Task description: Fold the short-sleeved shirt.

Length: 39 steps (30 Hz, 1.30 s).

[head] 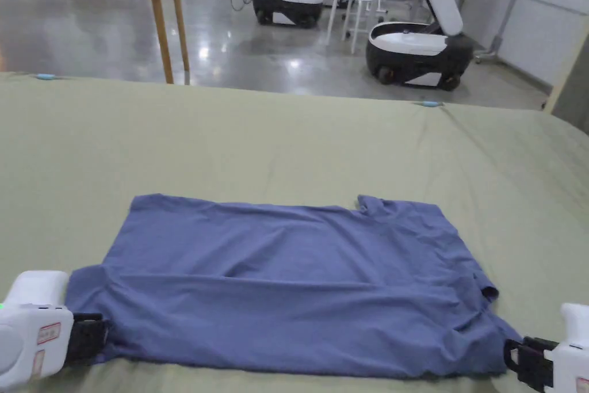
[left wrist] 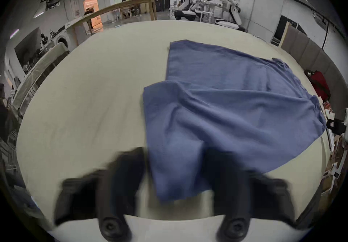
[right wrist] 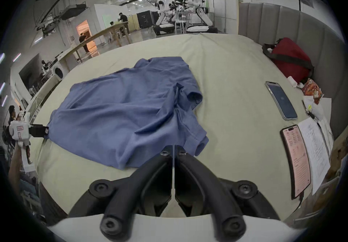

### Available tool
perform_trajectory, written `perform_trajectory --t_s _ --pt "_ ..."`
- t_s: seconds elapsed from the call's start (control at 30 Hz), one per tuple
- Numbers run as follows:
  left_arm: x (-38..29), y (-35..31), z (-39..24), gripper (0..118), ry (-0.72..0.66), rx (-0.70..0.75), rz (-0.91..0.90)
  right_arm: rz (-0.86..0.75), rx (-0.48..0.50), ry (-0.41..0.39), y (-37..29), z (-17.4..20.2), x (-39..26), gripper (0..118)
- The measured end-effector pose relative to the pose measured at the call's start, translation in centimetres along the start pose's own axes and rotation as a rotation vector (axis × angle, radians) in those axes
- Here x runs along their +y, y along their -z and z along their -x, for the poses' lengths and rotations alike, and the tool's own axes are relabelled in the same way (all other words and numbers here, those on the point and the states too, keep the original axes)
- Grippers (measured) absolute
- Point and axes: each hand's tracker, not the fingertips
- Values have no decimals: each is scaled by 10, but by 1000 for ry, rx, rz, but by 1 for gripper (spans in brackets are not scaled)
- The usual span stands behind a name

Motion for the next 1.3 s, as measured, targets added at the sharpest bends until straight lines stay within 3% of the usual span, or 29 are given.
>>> perform_trajectory --t_s 0.03,0.07,0.1,0.13,0.17,0.2,0.23,0.3,0.33,0.4,0.43,0.87,1.3 --pt "0 -5 -4 14 4 -19 -10 4 1 0 0 0 0 3" --pt "0 -8 -8 5 8 -20 -27 8 6 1 0 -3 -1 9" --pt "1 -9 -11 5 27 -6 -40 20 22 -2 1 -3 -1 35" --pt "1 1 -8 5 34 -12 -22 33 53 -4 3 -3 -1 93" --pt "1 7 -6 5 35 -12 -19 58 79 -4 6 -3 -1 118" --pt "1 10 -3 5 36 -13 -14 101 91 -2 18 -11 -1 116" --pt "2 12 0 5 30 -16 -13 -29 134 -37 17 -11 -1 115" --pt "0 4 -5 5 21 -11 -37 64 65 -7 10 -7 17 113" --pt "0 4 -5 5 19 -13 -36 65 64 2 23 -1 7 98" --pt "2 4 -3 5 12 -23 -28 69 67 43 31 -1 9 37" --pt "2 4 -3 5 13 -23 -27 74 70 52 33 -1 11 18" --pt "-12 -35 5 4 26 -21 -46 32 63 0 -12 -4 -4 10" --pt "-110 -111 24 4 -22 -70 -5 100 72 -11 -90 -6 -88 10"
